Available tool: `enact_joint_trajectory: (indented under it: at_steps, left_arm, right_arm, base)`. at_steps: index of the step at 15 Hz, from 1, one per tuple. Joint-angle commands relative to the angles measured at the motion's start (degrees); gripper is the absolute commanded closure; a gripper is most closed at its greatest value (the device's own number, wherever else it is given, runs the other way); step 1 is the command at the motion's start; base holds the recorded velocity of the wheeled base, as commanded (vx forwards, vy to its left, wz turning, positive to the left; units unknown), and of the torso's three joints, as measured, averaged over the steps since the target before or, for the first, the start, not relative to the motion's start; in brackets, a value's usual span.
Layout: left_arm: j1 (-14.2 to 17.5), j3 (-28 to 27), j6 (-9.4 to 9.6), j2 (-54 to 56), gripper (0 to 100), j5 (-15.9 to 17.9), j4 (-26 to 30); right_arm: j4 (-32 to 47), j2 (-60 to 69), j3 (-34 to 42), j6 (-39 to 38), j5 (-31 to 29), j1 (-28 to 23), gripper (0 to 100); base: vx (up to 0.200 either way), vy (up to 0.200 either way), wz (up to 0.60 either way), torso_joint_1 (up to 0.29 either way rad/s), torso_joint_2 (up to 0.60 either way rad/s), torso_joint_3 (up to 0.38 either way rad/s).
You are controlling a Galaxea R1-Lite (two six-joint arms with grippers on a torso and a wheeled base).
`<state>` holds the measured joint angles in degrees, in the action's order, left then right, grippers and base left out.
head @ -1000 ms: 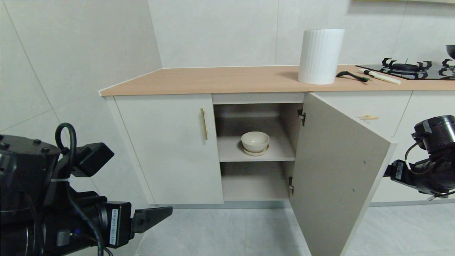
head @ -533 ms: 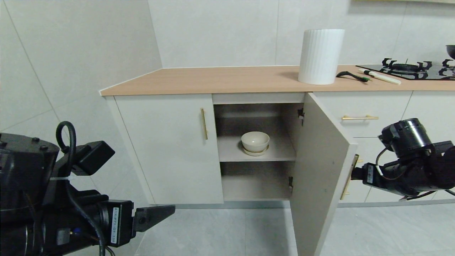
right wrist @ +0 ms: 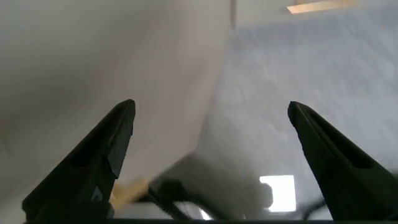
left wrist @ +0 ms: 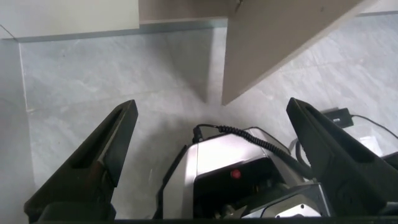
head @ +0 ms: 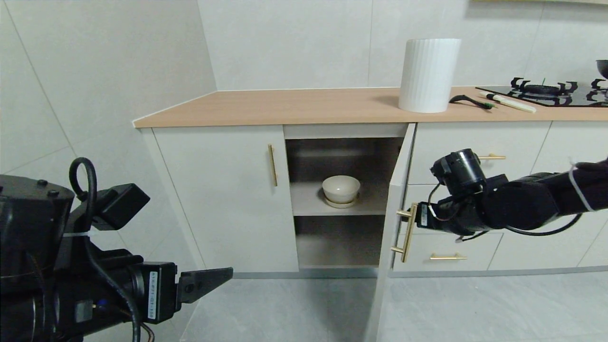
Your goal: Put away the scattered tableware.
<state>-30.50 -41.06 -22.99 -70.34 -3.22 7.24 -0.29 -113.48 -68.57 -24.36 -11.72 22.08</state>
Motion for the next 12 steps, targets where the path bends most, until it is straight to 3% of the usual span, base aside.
enact_joint_trajectory:
  at_steps: [1, 5, 12]
  left_arm:
    - [0.00, -0.07, -0.04, 0.12, 0, -0.03, -0.03]
    - [0.00, -0.16, 0.32, 0.03, 0, -2.06, -0.03]
    - [0.00, -0.07, 0.40, -0.50, 0, -2.85, -0.03]
  right_arm:
    - [0.20, -7.63, -8.60, 1.15, -0.06, 1.39, 0]
    - [-0.23, -10.36, -12.29, 0.98, 1.26, 2.00, 0]
    - [-11.22, -15.19, -12.55, -0.69, 2.75, 3.06, 0]
  base:
    - [0.000, 0.000, 0.00, 0.000, 0.00, 0.000]
    - [0.000, 0.000, 0.00, 0.000, 0.00, 0.000]
    - [0.000, 0.000, 0.00, 0.000, 0.00, 0.000]
